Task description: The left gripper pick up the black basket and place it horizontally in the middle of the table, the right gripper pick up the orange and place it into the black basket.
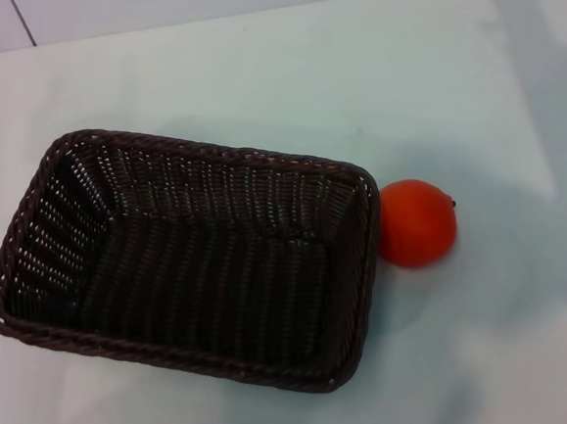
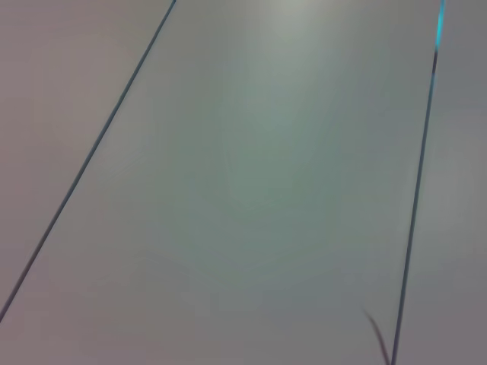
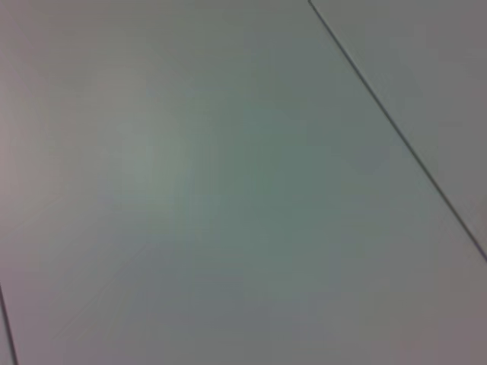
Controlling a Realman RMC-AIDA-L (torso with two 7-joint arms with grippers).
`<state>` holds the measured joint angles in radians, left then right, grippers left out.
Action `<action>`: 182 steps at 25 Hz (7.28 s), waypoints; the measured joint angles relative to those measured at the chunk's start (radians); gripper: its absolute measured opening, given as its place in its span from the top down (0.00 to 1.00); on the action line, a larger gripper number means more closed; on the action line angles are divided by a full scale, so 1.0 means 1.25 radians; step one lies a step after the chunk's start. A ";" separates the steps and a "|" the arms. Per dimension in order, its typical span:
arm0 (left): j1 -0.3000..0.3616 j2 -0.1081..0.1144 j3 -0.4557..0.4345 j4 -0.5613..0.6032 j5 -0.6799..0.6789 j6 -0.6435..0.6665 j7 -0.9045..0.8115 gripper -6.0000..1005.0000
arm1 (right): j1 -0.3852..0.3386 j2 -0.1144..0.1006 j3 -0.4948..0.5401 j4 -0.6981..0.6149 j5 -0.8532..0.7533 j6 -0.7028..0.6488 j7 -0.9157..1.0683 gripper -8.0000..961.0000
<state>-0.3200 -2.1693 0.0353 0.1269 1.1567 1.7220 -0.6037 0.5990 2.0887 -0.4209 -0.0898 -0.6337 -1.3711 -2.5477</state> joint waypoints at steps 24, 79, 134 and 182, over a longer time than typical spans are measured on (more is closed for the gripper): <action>0.015 0.015 0.120 0.246 0.092 -0.044 -0.429 0.24 | 0.057 0.003 -0.049 0.012 0.000 0.054 0.005 0.19; -0.220 0.006 0.734 1.034 1.311 -0.001 -1.654 0.27 | 0.006 0.003 -0.037 0.033 0.006 0.125 0.025 0.19; 0.157 -0.005 0.580 0.984 0.633 -0.219 -1.643 0.82 | -0.016 -0.003 0.029 -0.004 0.006 0.213 0.023 0.19; 0.150 -0.001 0.557 0.765 0.575 -0.235 -1.479 0.38 | -0.008 -0.007 -0.019 -0.016 -0.001 0.225 0.036 0.19</action>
<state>-0.1320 -2.1705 0.7316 1.0832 1.8759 1.4276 -2.4522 0.5884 2.0805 -0.4445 -0.1094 -0.6344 -1.0896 -2.5030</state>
